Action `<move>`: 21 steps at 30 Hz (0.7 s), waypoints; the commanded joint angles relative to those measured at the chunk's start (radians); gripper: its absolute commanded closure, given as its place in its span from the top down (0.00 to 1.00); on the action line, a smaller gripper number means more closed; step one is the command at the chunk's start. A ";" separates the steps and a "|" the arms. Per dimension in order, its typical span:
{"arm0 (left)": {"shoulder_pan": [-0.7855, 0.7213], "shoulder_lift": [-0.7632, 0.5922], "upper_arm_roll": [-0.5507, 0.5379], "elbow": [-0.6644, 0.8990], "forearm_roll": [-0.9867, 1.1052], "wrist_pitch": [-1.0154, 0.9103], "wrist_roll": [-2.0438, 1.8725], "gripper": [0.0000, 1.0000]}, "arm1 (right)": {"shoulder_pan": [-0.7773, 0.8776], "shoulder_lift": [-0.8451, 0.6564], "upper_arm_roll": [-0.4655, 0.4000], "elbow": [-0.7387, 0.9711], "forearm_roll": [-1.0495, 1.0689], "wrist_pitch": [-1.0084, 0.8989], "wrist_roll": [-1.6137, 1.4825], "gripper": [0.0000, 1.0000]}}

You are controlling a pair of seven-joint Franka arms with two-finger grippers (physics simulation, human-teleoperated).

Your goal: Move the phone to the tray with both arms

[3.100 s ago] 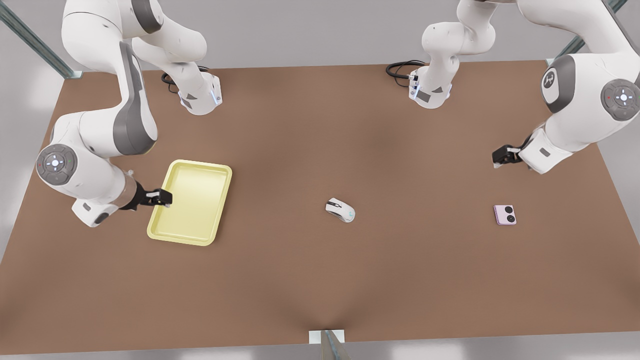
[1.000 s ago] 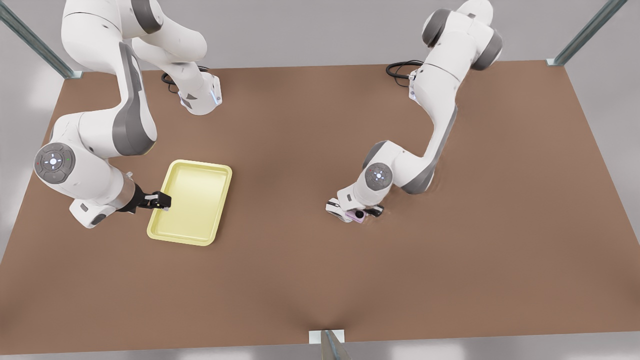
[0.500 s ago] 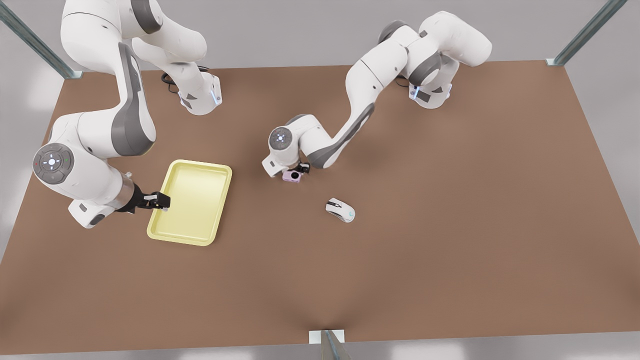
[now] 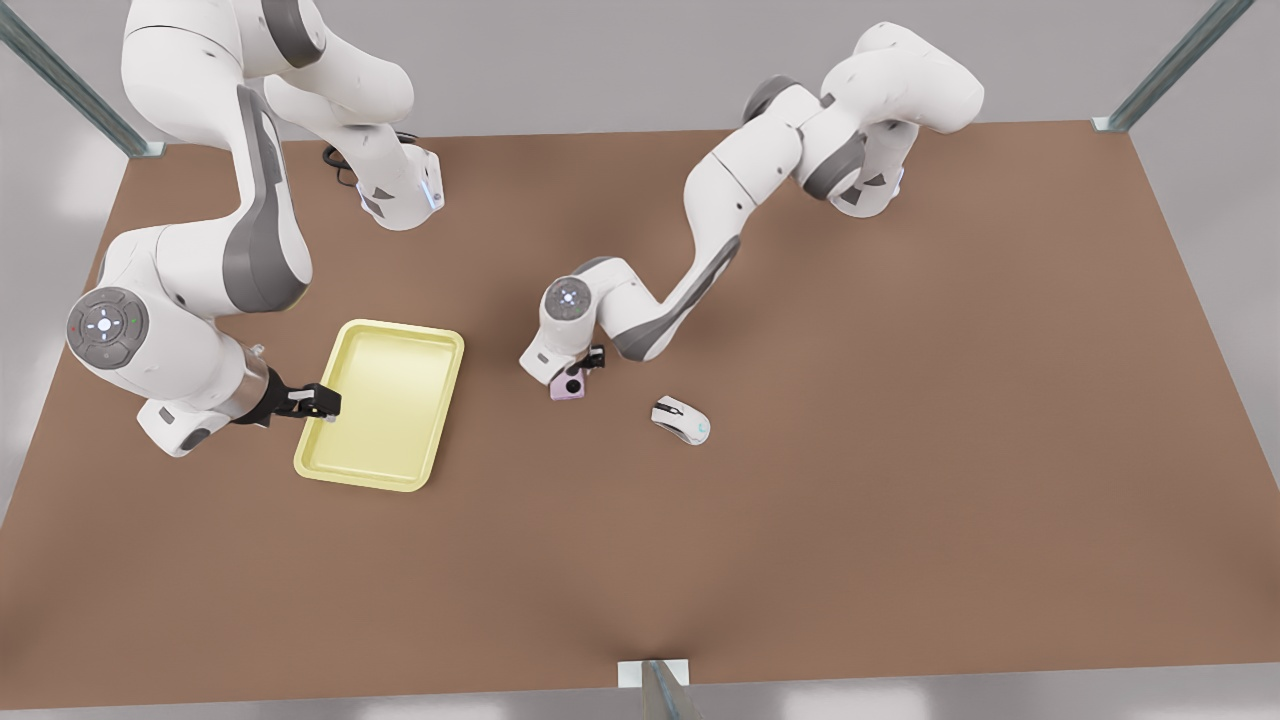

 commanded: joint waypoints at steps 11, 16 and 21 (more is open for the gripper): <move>0.688 -0.920 0.112 -0.467 -0.001 -0.784 1.098 1.00 | 0.114 0.065 0.006 -0.001 -0.002 0.093 0.110 1.00; 0.688 -0.909 0.114 -0.375 -0.087 -0.872 1.094 1.00 | 0.336 0.109 0.006 -0.055 -0.007 0.171 0.310 1.00; 0.688 -0.892 0.112 -0.375 -0.086 -0.863 1.093 1.00 | 0.462 0.148 0.006 -0.104 -0.001 0.205 0.593 1.00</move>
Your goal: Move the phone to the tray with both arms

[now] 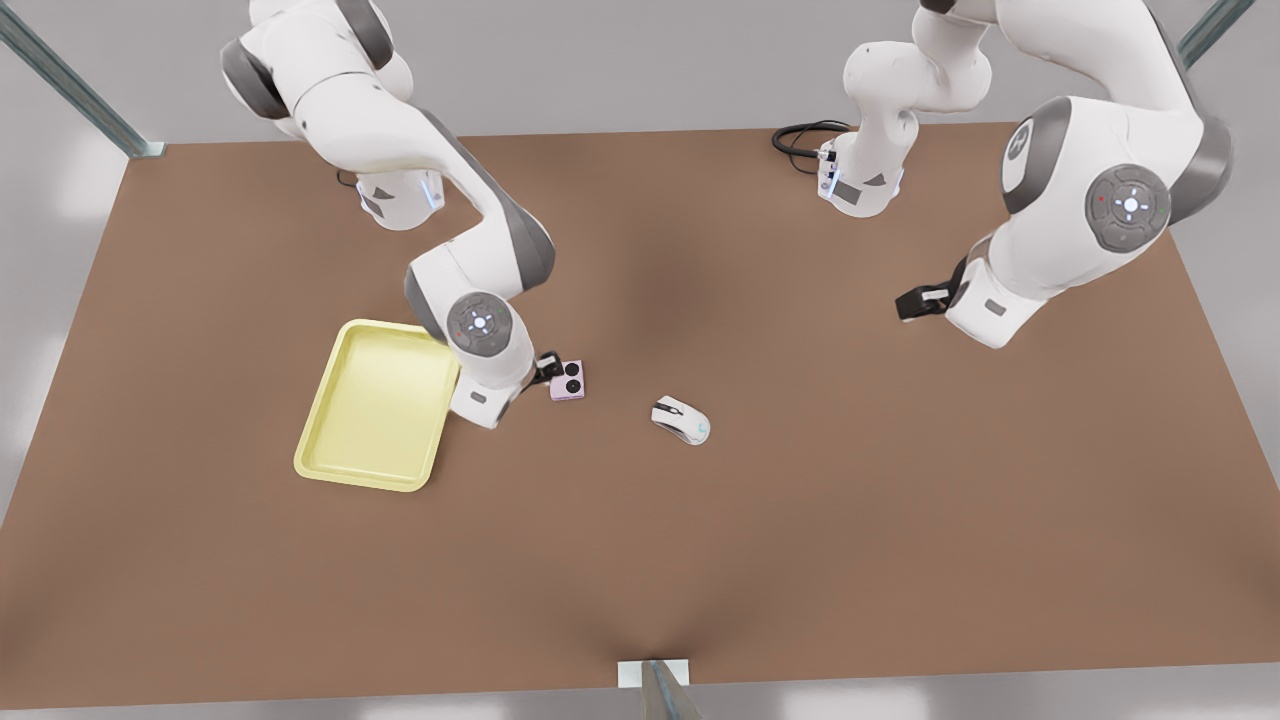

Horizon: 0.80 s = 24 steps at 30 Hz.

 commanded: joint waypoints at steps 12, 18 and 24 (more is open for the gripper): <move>-0.001 0.017 -0.008 0.001 -0.003 -0.009 0.420 1.00 | 0.024 0.066 0.000 -0.279 0.127 0.437 0.546 1.00; -0.001 0.017 -0.008 0.001 -0.003 -0.007 0.420 1.00 | 0.028 0.129 0.001 -0.286 0.139 0.465 0.308 1.00; 0.000 0.016 -0.008 0.001 -0.005 -0.002 0.418 1.00 | 0.068 0.095 0.001 -0.375 0.107 0.465 0.133 1.00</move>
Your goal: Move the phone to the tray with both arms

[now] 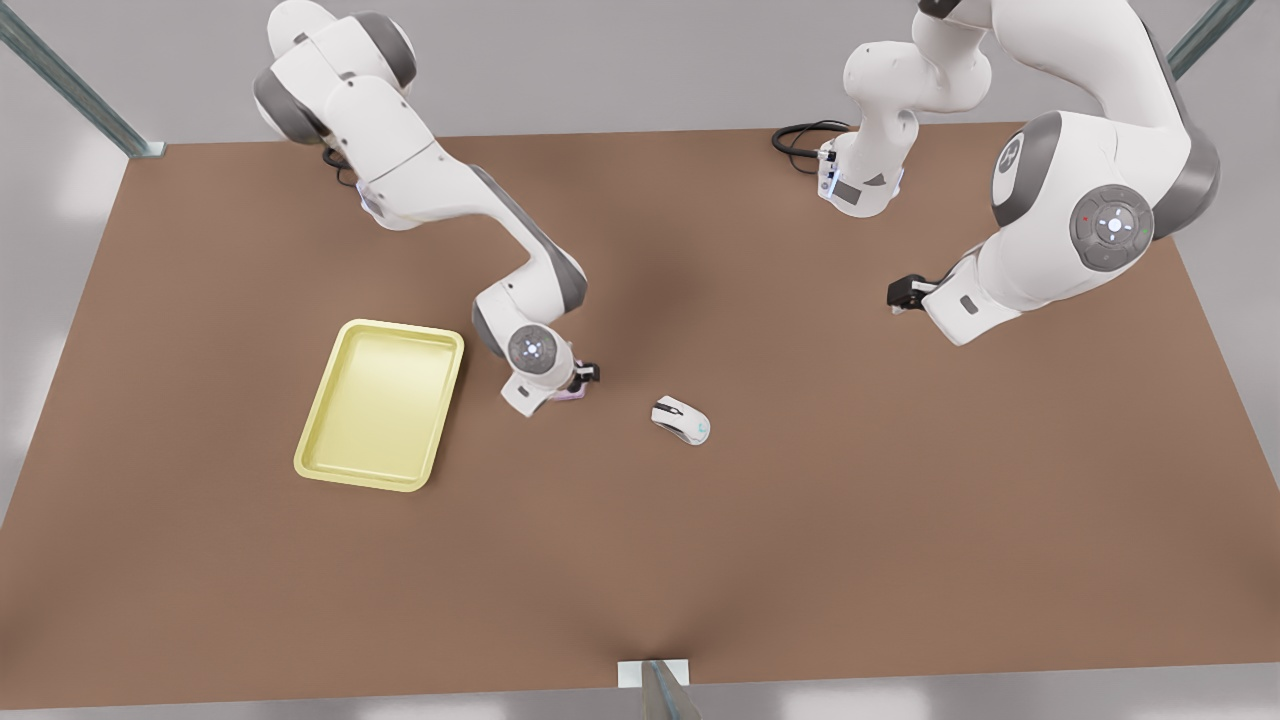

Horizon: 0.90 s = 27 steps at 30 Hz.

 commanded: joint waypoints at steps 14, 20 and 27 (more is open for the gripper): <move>0.001 0.006 0.021 0.041 0.030 0.038 0.097 1.00 | -0.021 -0.012 -0.002 -0.040 -0.005 0.071 -0.267 1.00; 0.001 0.009 0.018 0.041 0.022 0.038 0.099 1.00 | -0.014 -0.002 0.020 -0.051 -0.004 0.096 -0.274 1.00; 0.001 0.012 0.021 0.041 0.022 0.044 0.094 1.00 | -0.020 0.008 0.034 -0.104 0.001 0.197 -0.304 1.00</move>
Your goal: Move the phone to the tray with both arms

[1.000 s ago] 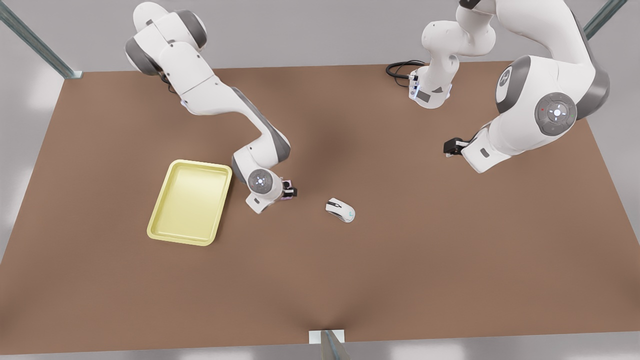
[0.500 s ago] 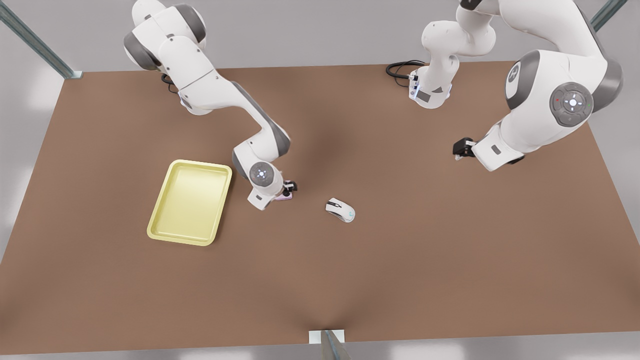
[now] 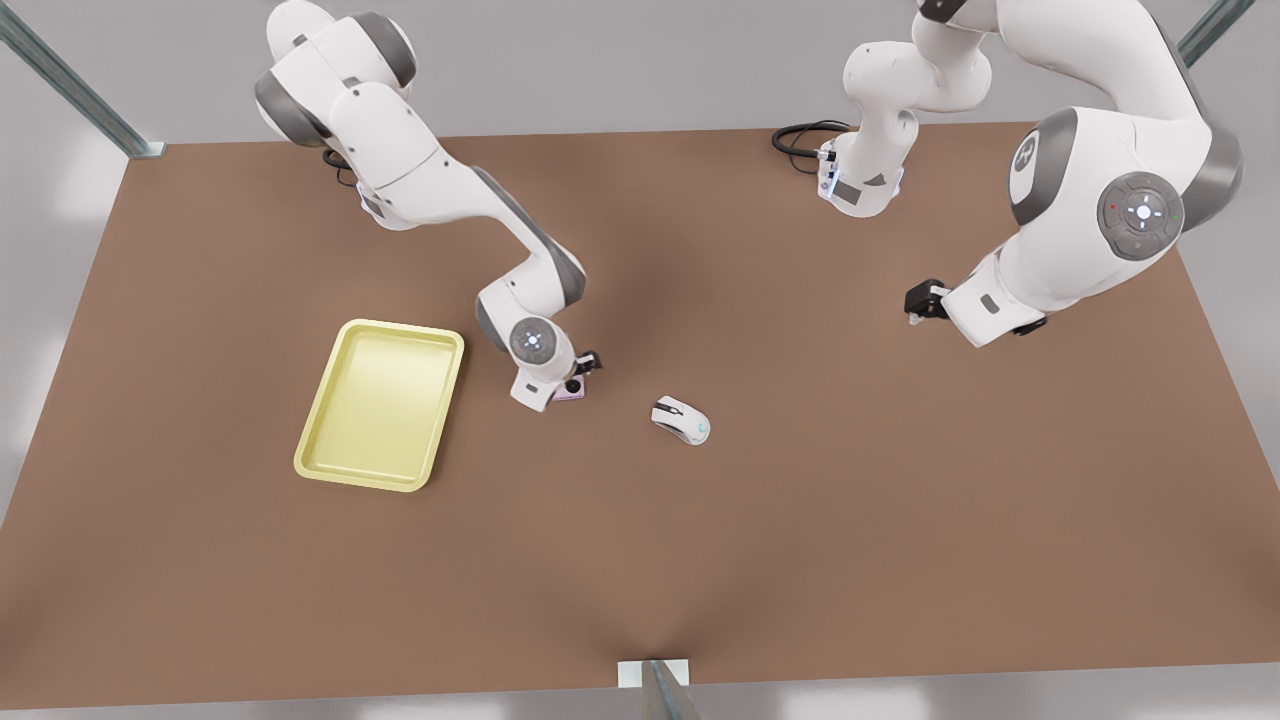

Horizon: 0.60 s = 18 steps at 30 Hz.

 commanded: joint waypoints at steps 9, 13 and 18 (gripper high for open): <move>0.000 -0.007 -0.010 0.000 -0.003 -0.003 0.019 1.00 | 0.011 0.002 0.000 -0.036 -0.004 0.123 -0.120 1.00; 0.000 -0.007 -0.010 0.000 -0.003 -0.003 0.019 1.00 | 0.011 0.002 -0.006 -0.039 -0.007 0.130 -0.104 1.00; 0.000 -0.007 -0.010 0.000 -0.003 -0.003 0.020 1.00 | 0.024 0.011 -0.007 -0.041 -0.119 0.131 0.027 1.00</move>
